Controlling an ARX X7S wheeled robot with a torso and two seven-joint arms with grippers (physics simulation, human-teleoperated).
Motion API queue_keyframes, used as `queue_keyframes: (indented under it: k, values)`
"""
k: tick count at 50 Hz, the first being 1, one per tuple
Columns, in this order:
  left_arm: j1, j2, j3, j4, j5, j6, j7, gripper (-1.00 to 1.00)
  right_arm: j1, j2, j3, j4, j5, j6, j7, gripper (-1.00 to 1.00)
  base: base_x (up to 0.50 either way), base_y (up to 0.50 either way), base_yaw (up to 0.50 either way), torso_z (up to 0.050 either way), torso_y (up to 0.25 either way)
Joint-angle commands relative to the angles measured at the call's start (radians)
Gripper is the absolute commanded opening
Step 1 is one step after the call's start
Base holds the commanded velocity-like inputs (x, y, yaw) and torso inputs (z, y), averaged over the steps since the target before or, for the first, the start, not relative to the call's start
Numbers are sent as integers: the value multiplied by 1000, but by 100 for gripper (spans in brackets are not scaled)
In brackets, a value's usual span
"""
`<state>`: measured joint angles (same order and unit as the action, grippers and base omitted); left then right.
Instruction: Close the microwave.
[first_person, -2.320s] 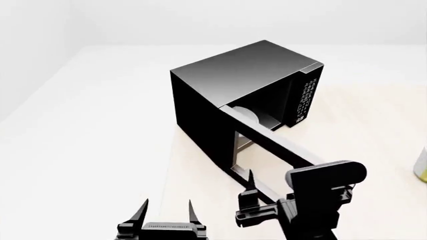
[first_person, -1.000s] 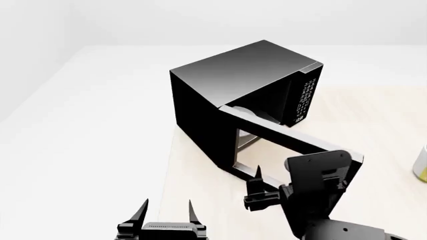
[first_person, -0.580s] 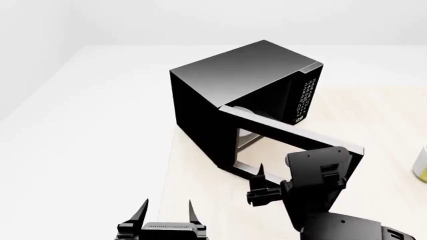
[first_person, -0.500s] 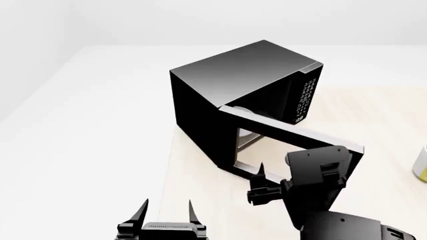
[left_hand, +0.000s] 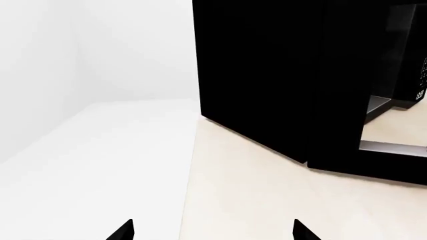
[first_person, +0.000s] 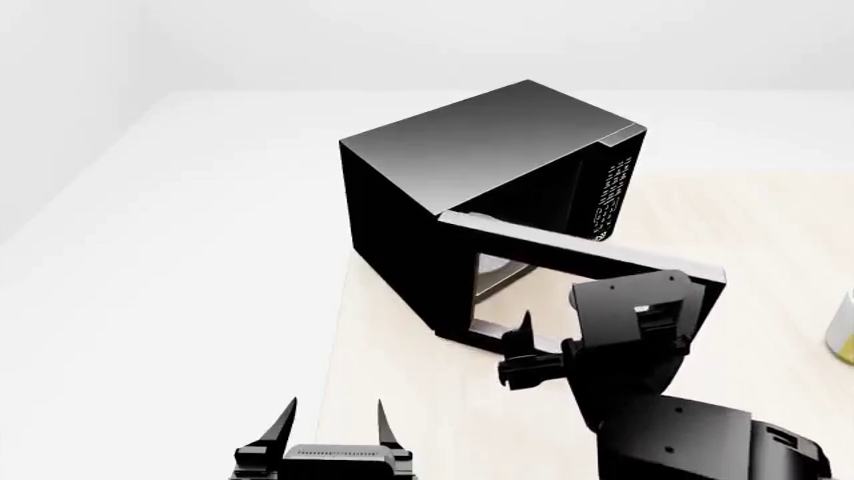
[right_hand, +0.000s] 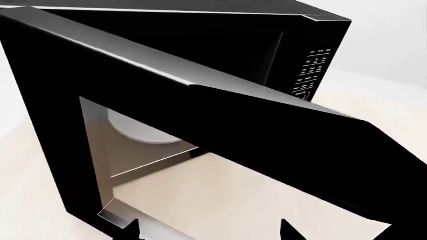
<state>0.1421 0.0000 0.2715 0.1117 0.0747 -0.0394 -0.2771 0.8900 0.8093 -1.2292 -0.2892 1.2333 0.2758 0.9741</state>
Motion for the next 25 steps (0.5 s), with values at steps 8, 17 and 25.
queue_keyframes:
  k: [8,17,25]
  values:
    - [0,0,0,0,0,0,0,100,59,-35,20,75,5,23,-44,100,0,0,0,0,0]
    - [0,0,0,0,0,0,0,100,82,-49,16,118,-9,38,-75,100,0,0,0,0,0]
    - [0,0,0,0,0,0,0,100,109,-70,7,160,-27,58,-104,100,0,0,0,0,0]
